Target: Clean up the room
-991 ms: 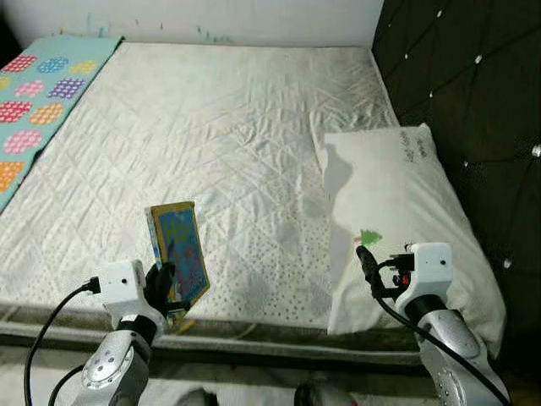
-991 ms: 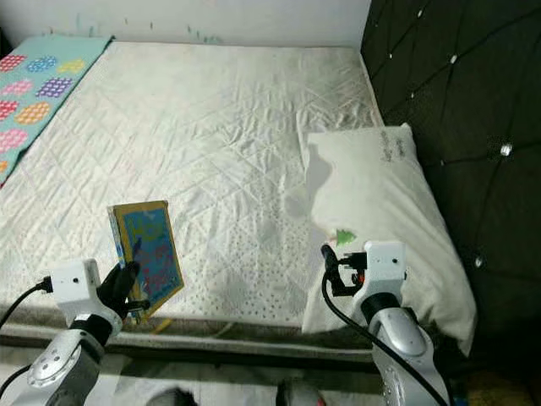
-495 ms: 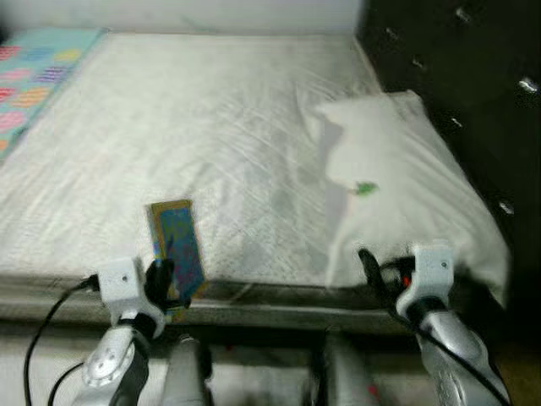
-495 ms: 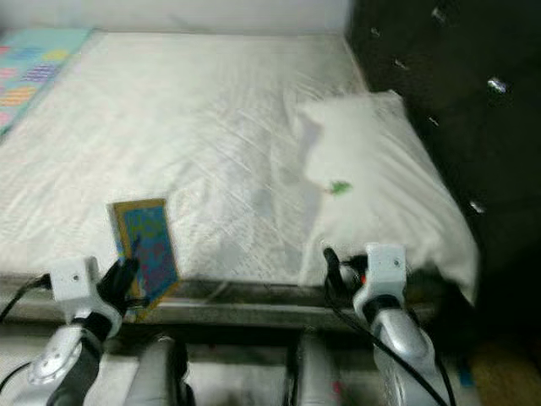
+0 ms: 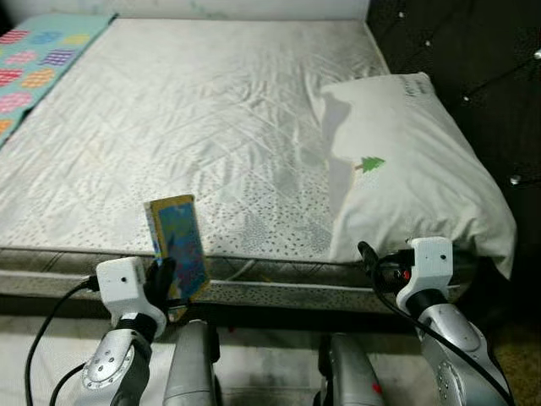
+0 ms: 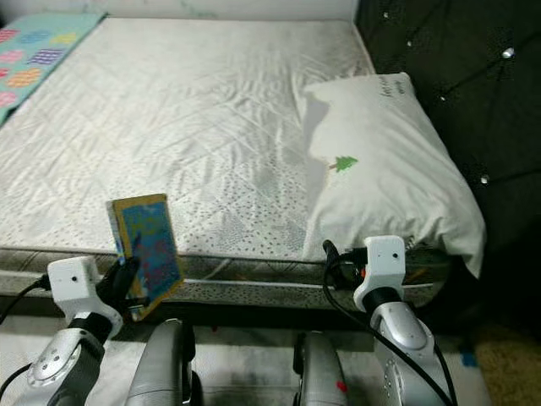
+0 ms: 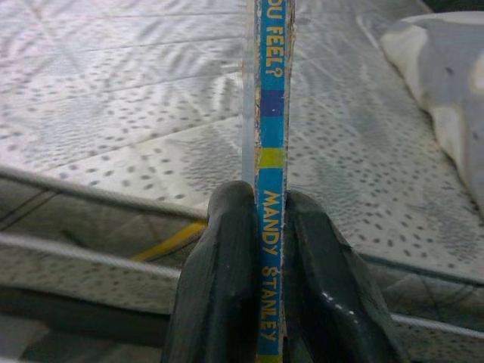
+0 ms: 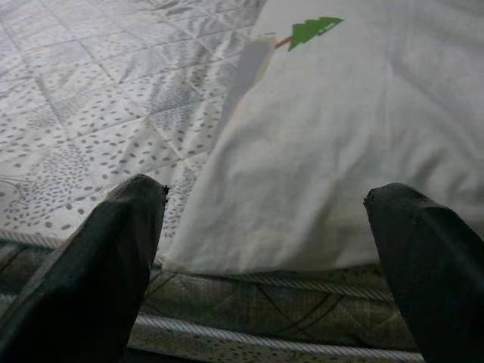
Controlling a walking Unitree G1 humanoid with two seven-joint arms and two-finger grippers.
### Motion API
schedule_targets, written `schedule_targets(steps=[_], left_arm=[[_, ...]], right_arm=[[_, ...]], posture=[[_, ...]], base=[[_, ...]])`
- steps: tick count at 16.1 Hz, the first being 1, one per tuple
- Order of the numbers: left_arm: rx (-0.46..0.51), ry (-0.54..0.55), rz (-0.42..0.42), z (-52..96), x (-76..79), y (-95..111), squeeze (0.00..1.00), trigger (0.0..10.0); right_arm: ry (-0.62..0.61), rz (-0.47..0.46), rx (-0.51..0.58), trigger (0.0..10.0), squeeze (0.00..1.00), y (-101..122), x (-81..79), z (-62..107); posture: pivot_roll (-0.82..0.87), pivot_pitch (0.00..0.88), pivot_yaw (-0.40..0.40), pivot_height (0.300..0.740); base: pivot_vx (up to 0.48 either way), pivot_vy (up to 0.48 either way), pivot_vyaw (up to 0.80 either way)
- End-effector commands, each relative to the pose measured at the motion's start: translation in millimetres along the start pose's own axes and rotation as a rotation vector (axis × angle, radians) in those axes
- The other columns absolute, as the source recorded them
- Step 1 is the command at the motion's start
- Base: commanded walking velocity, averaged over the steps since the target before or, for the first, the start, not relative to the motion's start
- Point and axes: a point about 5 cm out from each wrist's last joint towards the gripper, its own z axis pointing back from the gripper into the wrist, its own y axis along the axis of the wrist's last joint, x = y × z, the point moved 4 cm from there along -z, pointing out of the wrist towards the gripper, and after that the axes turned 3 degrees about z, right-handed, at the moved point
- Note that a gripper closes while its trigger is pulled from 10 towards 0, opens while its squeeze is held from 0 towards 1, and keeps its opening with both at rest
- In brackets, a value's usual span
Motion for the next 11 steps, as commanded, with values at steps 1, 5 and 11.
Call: schedule_targets(steps=[1,5,11], left_arm=[[0.055,-0.013,-0.011,-0.8,1.0,12.8,0.0,10.0],[0.054,-0.019,-0.01,-1.9,1.7,12.4,0.0,10.0],[0.047,-0.023,0.004,-2.8,2.1,11.1,0.0,10.0]], right_arm=[[0.011,0.005,0.01,10.0,0.0,2.2,-2.0,-1.9],[0.01,0.008,0.014,10.0,0.0,3.1,-1.8,-2.9],[0.007,0.014,0.015,10.0,0.0,3.5,-0.3,-3.6]], posture=[[-0.07,0.162,0.019,0.6],[-0.07,0.16,0.016,0.6],[-0.07,0.164,0.016,0.6]], base=[[0.322,0.0,0.0],[0.323,0.0,0.0],[0.205,0.0,0.0]])
